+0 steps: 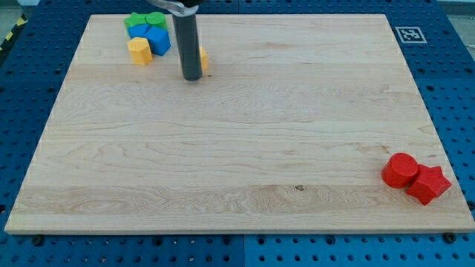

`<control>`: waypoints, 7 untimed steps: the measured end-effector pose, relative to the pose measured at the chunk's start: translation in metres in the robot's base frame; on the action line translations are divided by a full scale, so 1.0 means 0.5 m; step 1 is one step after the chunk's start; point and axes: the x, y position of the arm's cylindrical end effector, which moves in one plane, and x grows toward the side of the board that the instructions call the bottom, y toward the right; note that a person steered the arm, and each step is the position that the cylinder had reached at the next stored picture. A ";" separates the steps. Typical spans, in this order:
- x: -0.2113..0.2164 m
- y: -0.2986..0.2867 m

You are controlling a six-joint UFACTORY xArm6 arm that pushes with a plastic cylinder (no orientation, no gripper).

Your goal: Move the yellow heart below the blue cube

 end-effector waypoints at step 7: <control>-0.060 -0.038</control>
